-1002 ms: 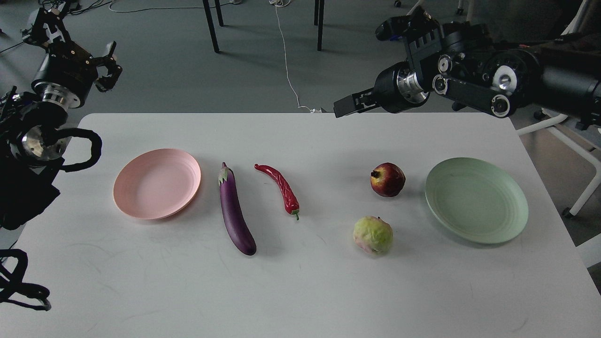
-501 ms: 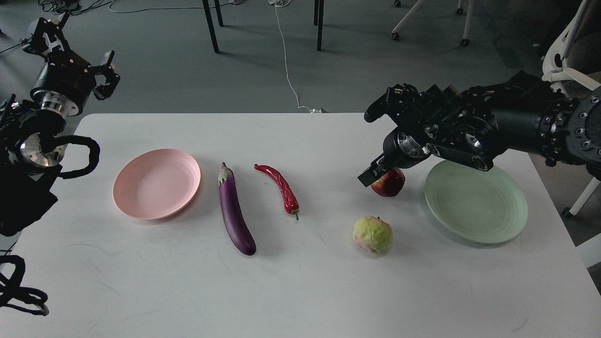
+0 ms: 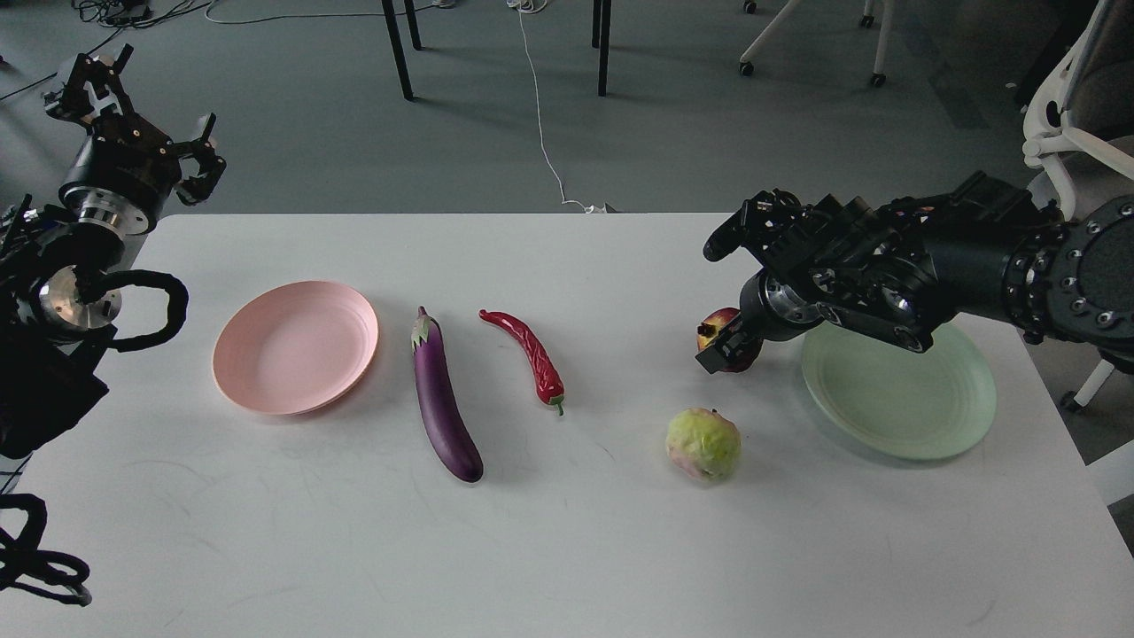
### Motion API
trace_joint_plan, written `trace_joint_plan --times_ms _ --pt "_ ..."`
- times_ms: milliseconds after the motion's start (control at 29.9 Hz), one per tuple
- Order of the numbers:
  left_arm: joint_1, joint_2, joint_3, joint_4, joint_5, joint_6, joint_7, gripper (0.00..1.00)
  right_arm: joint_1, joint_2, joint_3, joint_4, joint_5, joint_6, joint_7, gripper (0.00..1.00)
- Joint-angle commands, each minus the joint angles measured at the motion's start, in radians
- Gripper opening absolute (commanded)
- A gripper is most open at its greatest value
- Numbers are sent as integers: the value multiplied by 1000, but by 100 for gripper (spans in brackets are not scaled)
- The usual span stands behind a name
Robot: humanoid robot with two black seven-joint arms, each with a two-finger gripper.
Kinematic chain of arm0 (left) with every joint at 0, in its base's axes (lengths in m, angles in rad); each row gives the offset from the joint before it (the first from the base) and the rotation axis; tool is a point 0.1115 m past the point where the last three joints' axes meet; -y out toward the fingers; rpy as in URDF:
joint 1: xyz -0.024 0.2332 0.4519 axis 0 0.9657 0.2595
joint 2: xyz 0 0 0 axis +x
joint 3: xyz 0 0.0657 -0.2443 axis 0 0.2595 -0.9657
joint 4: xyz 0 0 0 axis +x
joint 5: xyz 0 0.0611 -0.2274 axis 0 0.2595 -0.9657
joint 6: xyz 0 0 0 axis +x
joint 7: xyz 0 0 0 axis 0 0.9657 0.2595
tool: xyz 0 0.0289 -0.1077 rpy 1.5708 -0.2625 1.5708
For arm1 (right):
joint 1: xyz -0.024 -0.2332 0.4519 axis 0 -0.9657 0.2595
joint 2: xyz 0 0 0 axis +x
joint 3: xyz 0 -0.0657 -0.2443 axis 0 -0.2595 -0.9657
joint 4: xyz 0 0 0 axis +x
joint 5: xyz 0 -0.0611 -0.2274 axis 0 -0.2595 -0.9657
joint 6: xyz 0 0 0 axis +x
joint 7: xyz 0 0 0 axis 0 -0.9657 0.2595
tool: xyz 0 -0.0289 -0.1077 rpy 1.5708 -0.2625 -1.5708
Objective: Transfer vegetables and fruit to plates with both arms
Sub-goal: 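Grasp the red apple with the right hand, then carry the apple onto the light green plate and release it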
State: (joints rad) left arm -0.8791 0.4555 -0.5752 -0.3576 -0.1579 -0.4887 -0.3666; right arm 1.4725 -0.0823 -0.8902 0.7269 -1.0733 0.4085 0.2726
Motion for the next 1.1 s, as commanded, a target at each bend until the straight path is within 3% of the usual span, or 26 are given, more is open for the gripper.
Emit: trace_joint_plan --times_ms 0,67,267,401,601,635,868,1069 --pt "0 0 0 2 1 0 2 98 0 -5 8 5 6 0 -6 49" --pt "0 0 0 2 0 0 0 98 15 -16 14 9 10 0 -6 44" --pt "0 11 0 2 0 0 0 98 92 -171 23 77 0 3 -18 44" --pt "0 14 0 2 0 0 0 98 97 -283 20 115 -5 1 -52 44" --pt "0 12 0 2 0 0 0 98 66 -405 14 158 -71 -3 -61 45" --pt "0 12 0 2 0 0 0 98 48 -418 16 154 -83 -7 -62 47" --pt "0 9 0 2 0 0 0 98 -17 -455 16 146 -89 -50 -65 84" --pt "0 8 1 2 0 0 2 98 -20 -476 26 157 -86 -56 -64 97"
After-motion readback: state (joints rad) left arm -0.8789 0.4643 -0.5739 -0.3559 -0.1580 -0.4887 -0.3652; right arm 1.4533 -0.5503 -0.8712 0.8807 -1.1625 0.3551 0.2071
